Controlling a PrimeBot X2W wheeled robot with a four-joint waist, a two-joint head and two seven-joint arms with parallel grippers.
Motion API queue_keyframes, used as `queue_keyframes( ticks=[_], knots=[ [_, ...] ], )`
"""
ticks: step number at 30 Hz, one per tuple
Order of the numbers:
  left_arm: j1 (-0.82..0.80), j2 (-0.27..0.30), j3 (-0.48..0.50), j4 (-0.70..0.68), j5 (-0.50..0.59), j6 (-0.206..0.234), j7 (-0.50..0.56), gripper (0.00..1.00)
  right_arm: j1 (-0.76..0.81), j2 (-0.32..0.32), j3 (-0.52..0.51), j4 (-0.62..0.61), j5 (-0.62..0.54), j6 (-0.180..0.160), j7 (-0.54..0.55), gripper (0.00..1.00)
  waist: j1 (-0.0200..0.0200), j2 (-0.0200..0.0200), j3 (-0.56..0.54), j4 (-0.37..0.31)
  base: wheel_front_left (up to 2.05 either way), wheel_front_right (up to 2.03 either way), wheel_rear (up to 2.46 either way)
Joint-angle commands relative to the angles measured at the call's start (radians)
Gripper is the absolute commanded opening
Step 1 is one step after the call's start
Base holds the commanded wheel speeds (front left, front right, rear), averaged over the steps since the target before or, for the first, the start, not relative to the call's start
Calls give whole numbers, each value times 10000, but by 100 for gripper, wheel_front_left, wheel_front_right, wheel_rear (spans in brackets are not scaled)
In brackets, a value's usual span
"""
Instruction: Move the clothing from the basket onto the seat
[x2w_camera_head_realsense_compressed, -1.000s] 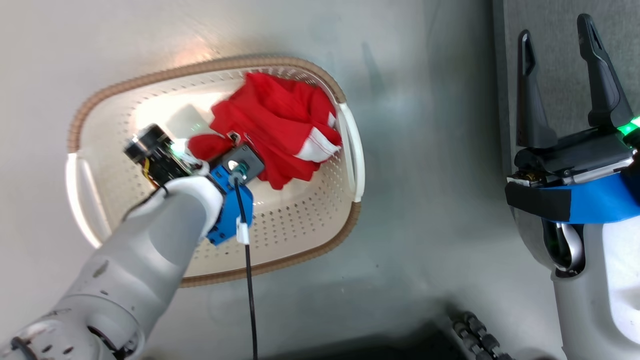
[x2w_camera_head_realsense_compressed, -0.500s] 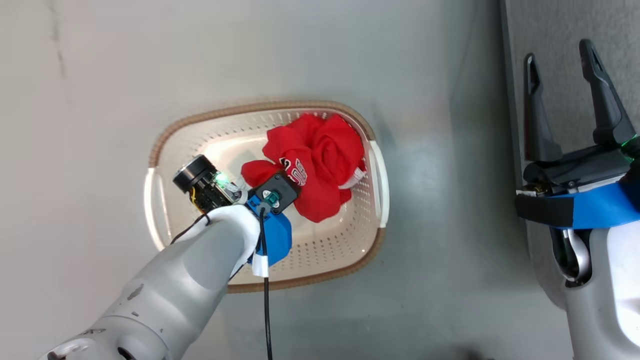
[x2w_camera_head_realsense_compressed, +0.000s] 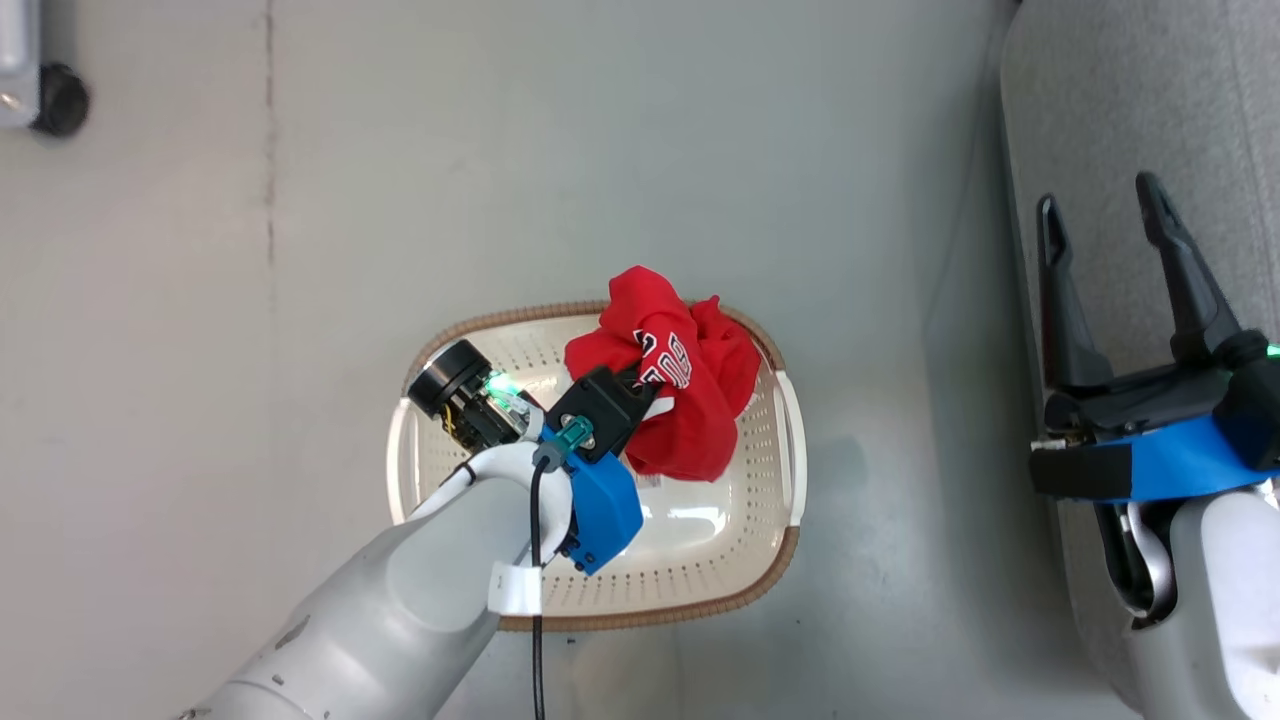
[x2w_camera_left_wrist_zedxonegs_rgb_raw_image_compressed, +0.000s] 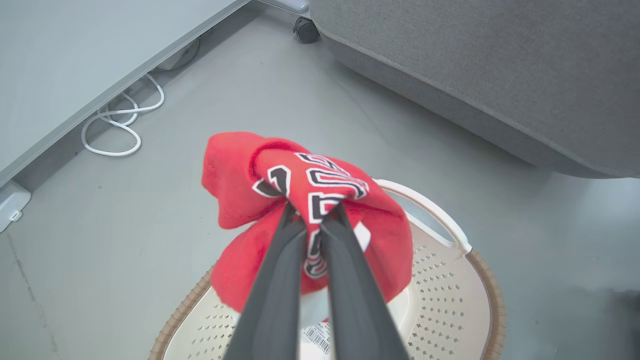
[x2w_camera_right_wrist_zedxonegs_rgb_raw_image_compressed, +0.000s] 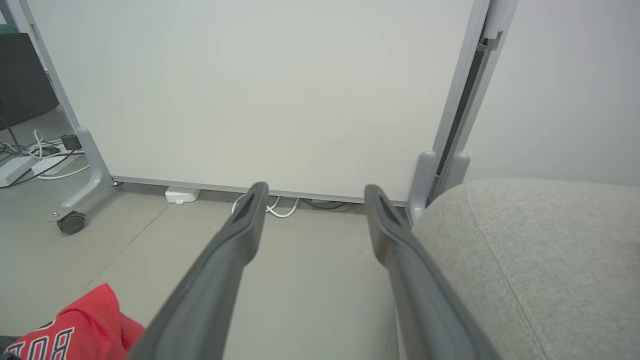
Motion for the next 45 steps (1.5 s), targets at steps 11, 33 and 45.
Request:
queue_keyframes(
  ticks=[11,33,45],
  knots=[
    [843,210,1538,-1733,715,189,-52,0,790,40,-155,314,145,1,-38,100,1,0,-1700,372,0,0,0],
    [1112,-55,3059,-3126,1401,-100,-52,0,2060,426,-240,911,373,1,-38,100,1,0,-4007,340,0,0,0],
    [1046,5,3317,-3461,1299,-167,-52,0,2637,650,-338,1107,470,1,-38,100,1,0,-4834,277,0,0,0]
  ],
)
